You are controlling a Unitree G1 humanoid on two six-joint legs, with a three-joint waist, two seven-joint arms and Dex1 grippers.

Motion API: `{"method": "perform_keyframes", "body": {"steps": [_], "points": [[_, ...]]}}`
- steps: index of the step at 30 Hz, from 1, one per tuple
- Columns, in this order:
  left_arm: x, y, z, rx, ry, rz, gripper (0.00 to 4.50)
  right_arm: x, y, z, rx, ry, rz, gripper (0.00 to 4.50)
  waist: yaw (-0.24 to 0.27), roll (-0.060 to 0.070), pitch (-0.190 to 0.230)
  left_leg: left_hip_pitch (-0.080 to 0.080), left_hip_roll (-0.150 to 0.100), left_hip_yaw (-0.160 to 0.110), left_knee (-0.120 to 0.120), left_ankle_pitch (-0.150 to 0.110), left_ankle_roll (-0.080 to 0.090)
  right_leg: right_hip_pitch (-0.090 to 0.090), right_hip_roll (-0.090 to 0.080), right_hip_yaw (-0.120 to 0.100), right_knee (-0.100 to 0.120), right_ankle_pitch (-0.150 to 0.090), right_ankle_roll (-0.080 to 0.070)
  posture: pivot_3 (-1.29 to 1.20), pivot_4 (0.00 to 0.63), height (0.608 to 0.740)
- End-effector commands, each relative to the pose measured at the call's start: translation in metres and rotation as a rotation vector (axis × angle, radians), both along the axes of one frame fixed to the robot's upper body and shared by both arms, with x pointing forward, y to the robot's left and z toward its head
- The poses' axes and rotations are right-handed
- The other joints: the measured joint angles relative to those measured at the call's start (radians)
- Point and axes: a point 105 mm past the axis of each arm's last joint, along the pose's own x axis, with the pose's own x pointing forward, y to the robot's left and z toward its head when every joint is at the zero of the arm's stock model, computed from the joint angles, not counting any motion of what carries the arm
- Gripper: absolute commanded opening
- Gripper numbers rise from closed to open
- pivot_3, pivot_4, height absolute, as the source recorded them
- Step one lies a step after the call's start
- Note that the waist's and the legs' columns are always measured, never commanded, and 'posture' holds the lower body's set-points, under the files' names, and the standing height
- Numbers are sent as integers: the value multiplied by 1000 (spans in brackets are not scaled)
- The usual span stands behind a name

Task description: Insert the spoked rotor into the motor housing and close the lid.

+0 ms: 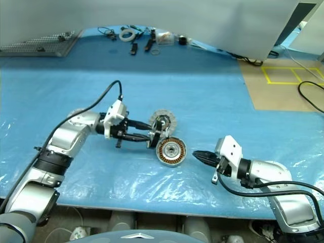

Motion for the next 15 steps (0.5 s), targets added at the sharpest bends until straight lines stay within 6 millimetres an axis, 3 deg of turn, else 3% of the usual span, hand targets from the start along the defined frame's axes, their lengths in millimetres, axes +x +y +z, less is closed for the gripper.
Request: {"method": "perform_keyframes", "body": {"steps": [1,15], "points": [[-2,-4,-1,12,-20,-26,1331,-4,3,12,6,-51,33,0,1,0,0,0,0,0,0,0,0,0,0,0,0,0,0,0,150,740],[6,-27,-5,-41,0,-35,1331,-8,17,22,11,-39,66,0,2,0,0,0,0,0,0,0,0,0,0,0,0,0,0,0,150,740]]}}
